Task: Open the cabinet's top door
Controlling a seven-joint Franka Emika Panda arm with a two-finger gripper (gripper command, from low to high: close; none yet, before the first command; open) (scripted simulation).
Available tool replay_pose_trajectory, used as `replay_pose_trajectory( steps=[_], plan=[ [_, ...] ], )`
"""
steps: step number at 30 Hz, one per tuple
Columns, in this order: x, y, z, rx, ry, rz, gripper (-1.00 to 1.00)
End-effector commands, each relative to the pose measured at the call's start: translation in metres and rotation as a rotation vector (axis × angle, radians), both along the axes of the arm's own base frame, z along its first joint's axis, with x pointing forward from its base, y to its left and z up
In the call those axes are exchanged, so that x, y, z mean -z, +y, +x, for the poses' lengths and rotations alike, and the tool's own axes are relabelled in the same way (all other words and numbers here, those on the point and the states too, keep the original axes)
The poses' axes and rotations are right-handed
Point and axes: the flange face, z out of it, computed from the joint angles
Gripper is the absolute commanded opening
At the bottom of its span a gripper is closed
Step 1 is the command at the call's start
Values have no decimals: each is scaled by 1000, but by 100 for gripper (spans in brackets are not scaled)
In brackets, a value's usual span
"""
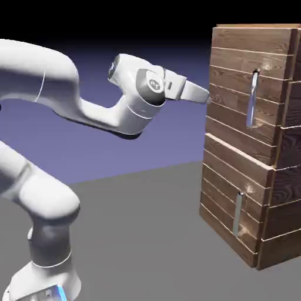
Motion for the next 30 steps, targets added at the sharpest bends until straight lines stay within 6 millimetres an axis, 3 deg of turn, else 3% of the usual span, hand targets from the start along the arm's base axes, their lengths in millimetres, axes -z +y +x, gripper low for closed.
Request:
replay_pose_trajectory(
  steps=[1,15,30],
  plan=[
    [-2,-2,0,0,-13,2,0],
    [-9,-46,5,5,-182,37,0],
    [19,-117,33,10,-316,79,0]
  ],
)
